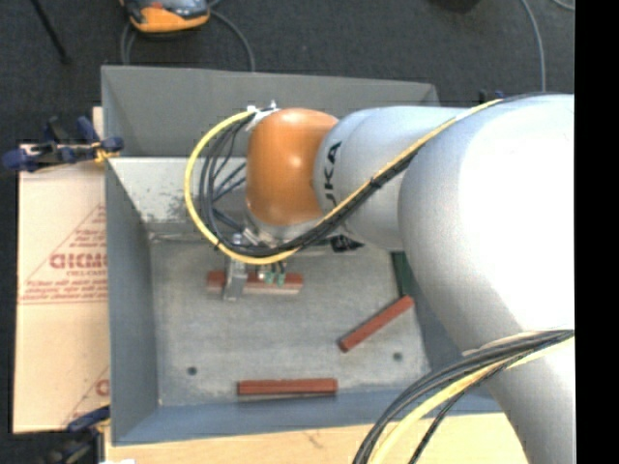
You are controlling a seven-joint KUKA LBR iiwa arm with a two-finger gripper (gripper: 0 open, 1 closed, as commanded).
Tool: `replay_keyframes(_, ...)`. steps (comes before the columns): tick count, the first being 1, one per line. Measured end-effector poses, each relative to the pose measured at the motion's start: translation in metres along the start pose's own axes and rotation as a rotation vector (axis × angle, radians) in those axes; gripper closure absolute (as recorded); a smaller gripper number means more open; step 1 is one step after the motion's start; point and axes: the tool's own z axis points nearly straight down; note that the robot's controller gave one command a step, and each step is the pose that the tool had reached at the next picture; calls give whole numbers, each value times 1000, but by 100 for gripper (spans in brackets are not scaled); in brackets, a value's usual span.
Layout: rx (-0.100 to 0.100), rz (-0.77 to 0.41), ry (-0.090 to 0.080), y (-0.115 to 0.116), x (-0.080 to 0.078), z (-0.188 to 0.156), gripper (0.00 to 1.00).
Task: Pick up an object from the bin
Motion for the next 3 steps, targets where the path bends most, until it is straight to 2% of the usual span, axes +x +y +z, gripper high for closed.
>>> replay_keyframes(1, 2, 4, 9, -20, -1, -47, 100)
replay_keyframes(2, 2, 84, 2, -30, -8, -69, 0)
replay_keyframes(3, 2, 115, 2, -31, -10, -56, 0)
